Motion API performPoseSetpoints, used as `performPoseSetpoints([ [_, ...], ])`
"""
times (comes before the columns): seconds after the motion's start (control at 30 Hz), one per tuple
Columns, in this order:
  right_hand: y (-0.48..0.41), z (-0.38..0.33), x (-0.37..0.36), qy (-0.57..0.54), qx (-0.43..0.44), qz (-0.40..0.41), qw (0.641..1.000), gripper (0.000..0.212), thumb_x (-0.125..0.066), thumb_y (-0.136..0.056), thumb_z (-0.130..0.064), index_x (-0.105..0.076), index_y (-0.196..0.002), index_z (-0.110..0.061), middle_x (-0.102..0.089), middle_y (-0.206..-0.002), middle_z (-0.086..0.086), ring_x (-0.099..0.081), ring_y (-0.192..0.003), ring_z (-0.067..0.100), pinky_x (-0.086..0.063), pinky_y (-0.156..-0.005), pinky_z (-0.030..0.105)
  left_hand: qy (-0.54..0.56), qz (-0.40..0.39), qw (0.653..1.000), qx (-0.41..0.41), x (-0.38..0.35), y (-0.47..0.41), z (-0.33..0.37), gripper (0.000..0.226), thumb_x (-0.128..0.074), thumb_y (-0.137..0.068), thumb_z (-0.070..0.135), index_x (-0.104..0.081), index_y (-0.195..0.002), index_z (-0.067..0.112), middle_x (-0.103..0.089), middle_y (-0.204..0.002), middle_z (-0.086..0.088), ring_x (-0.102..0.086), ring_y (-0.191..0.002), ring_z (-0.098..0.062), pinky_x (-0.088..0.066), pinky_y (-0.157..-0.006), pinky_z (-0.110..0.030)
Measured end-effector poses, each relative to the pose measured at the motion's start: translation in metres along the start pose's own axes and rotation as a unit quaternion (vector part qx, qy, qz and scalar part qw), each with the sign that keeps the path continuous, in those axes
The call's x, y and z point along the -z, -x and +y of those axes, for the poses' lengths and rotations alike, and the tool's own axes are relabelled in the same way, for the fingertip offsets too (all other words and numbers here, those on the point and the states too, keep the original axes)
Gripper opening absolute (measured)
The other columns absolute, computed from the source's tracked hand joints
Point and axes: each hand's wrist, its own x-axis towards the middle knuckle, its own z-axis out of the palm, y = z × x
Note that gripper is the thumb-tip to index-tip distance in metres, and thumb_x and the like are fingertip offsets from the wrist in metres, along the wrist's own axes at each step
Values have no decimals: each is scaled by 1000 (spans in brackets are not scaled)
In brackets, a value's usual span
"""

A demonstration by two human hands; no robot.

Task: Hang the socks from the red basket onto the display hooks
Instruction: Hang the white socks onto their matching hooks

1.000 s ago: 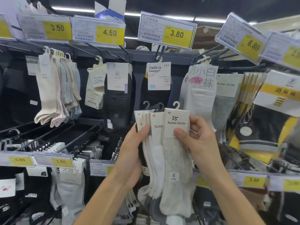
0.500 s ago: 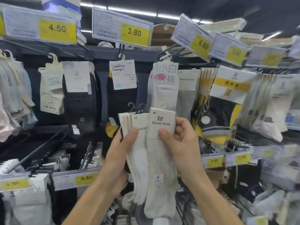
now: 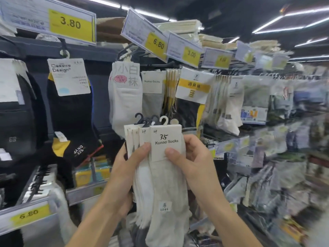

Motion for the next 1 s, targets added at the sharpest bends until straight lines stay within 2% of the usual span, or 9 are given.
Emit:
performPoseSetpoints([
  [0.2, 3, -5, 25, -3, 1, 10, 1000, 17, -78, -82, -26, -64, -92, -27, -75, -101, -2, -72, -92, 16, -61, -76, 35, 9, -7, 1000, 10, -22, -3, -12, 44, -79, -70, 36, -73, -112, 28, -76, -114, -9, -75, -99, -29, -62, -68, -34],
  [0.3, -1, -4, 36, -8, 4, 16, 1000, 19, -78, -80, -28, -64, -93, -26, -74, -100, -1, -72, -92, 18, -61, -75, 38, 7, 4, 1000, 2, -33, -9, -15, 47, -81, -66, 36, -73, -111, 27, -76, -113, -11, -75, -97, -30, -62, -67, -36],
  [0.37, -6, -1, 46, -19, 9, 18, 1000, 21, -77, -81, -29, -63, -95, -25, -74, -101, -1, -71, -93, 17, -61, -75, 35, 4, 15, 1000, -4, -42, -15, -19, 50, -84, -62, 36, -74, -109, 25, -76, -110, -13, -76, -95, -32, -62, -66, -37],
  [0.53, -25, 14, 86, -61, 18, 8, 998, 18, -76, -84, -27, -63, -97, -23, -75, -101, -1, -72, -92, 16, -58, -72, 27, -3, 17, 1000, 3, -75, -36, -39, 74, -97, -47, 42, -74, -113, 18, -75, -112, -19, -74, -98, -38, -62, -71, -44],
  [0.67, -48, 29, 132, -79, 20, -11, 997, 16, -75, -83, -27, -64, -95, -23, -75, -99, -1, -72, -89, 14, -56, -68, 23, -2, 27, 1000, 7, -110, -58, -66, 80, -96, -47, 44, -72, -117, 16, -74, -115, -20, -73, -102, -38, -62, -74, -44],
  [0.73, -64, 36, 155, -74, 25, -26, 997, 13, -76, -83, -28, -66, -91, -28, -76, -99, -2, -72, -88, 12, -56, -67, 22, 5, 28, 1000, 1, -126, -70, -80, 74, -94, -53, 41, -71, -119, 16, -73, -117, -19, -72, -104, -37, -62, -75, -42],
  [0.8, -79, 43, 174, -67, 31, -32, 997, 15, -77, -79, -35, -66, -88, -31, -76, -98, -3, -72, -86, 12, -58, -67, 26, 4, 33, 999, -4, -139, -81, -92, 73, -90, -59, 41, -69, -123, 15, -72, -121, -19, -71, -108, -36, -61, -78, -41],
  [0.87, -91, 51, 188, -70, 27, -40, 996, 20, -76, -75, -41, -66, -88, -30, -76, -97, -2, -73, -88, 17, -62, -71, 37, 2, 41, 999, -17, -148, -89, -103, 75, -91, -57, 45, -70, -122, 15, -71, -121, -19, -70, -109, -35, -61, -79, -41],
  [1.0, -105, 68, 202, -95, 1, -70, 993, 23, -76, -75, -44, -67, -90, -29, -76, -99, 1, -73, -90, 22, -60, -77, 50, -5, 66, 997, -50, -158, -100, -118, 56, -83, -71, 38, -71, -121, 15, -71, -123, -19, -69, -111, -37, -60, -85, -45],
])
